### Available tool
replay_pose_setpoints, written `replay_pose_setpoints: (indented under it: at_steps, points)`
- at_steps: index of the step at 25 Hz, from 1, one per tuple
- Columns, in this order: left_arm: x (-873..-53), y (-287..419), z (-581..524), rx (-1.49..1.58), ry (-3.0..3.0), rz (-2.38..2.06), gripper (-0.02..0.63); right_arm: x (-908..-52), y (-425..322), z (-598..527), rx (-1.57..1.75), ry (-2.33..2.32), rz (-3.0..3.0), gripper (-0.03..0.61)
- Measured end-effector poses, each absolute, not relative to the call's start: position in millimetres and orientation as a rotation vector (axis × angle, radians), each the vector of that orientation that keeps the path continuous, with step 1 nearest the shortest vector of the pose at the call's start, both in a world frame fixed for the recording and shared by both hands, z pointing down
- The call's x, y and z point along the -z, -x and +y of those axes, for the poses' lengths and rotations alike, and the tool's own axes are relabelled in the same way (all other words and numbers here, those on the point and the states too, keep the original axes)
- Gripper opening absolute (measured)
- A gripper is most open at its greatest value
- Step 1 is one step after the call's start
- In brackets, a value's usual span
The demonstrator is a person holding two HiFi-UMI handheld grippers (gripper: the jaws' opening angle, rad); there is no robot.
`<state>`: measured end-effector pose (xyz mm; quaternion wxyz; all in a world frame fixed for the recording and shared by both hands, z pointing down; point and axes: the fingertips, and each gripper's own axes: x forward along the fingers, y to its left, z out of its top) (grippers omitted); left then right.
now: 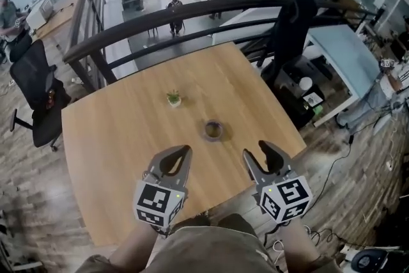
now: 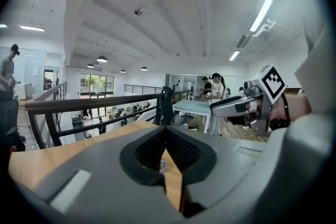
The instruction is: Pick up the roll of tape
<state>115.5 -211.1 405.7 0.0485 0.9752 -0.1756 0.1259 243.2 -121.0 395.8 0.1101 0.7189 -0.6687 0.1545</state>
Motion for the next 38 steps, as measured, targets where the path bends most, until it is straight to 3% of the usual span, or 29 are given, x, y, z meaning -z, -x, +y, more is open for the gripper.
replay_pose_setpoints:
  at_steps: [24, 38]
  points:
    - [-488, -167, -271, -0.66, -2.648, -1.025, 0.0, -496, -336, -236, -0.653, -1.617, -2.179, 0.173]
    - [-549, -166, -278, -0.776, -2.413, -1.192, 0.0, -595, -330, -281, -0.824, -1.287, -2.169, 0.172]
